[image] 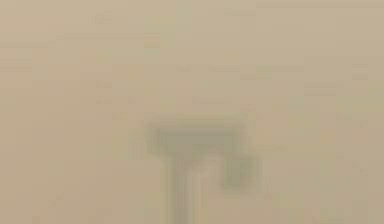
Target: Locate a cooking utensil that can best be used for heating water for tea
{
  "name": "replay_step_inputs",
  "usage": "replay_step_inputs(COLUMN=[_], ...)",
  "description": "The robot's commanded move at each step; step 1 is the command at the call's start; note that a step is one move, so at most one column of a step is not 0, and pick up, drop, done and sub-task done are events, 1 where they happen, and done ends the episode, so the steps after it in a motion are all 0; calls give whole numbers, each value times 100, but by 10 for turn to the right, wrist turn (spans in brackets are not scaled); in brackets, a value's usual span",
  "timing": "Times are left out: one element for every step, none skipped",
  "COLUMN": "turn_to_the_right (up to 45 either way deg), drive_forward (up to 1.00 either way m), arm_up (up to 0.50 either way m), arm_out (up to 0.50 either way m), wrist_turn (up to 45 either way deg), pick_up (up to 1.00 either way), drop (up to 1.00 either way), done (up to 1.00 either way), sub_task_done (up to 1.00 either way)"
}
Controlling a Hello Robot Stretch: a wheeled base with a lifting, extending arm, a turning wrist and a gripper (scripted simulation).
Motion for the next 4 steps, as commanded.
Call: replay_step_inputs(turn_to_the_right=[-450, -450, -450, -420], drive_forward=[0, 0, 0, 0], arm_up=[0, 0, 0, 0], arm_out=[0, 0, 0, 0], wrist_turn=[0, 0, 0, 0], pick_up=[0, 0, 0, 0], drop=[0, 0, 0, 0], done=[0, 0, 0, 0], sub_task_done=[0, 0, 0, 0])
